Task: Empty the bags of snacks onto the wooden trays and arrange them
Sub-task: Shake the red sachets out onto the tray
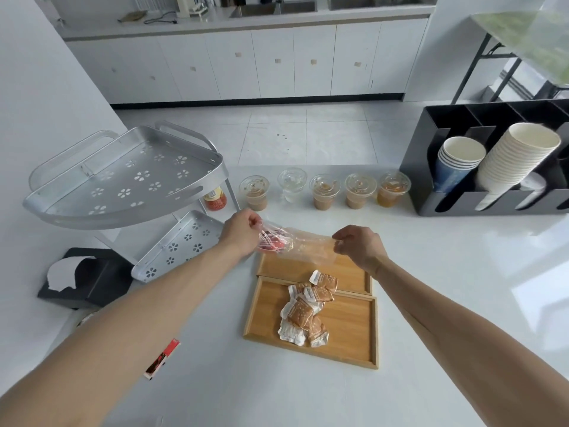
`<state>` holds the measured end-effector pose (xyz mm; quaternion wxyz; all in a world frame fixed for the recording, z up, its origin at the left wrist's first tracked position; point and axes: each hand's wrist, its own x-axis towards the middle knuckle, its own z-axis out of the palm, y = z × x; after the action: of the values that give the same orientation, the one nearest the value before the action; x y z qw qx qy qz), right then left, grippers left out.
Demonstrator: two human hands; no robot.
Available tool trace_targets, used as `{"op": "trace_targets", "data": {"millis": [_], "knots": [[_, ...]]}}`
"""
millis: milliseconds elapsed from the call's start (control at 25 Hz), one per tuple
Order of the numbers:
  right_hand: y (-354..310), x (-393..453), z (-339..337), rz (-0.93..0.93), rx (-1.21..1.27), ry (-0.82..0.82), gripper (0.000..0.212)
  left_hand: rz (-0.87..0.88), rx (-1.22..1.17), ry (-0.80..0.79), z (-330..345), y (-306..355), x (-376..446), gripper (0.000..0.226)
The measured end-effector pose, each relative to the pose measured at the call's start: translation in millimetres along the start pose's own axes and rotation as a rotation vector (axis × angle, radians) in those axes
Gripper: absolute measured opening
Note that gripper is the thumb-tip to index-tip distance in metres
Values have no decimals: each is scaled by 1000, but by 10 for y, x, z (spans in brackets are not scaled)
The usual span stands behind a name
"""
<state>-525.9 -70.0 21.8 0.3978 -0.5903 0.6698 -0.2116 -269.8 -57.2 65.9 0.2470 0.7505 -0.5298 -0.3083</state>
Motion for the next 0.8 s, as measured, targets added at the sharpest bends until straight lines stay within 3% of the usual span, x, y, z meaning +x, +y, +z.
{"op": "trace_targets", "data": {"millis": [360, 800], "knots": [[175, 246, 304, 93, 212, 7, 26, 254, 128, -68, -31, 273, 198, 15], [128, 292, 468, 155, 421, -42, 29, 340, 147, -31, -158, 542, 207, 9]]}}
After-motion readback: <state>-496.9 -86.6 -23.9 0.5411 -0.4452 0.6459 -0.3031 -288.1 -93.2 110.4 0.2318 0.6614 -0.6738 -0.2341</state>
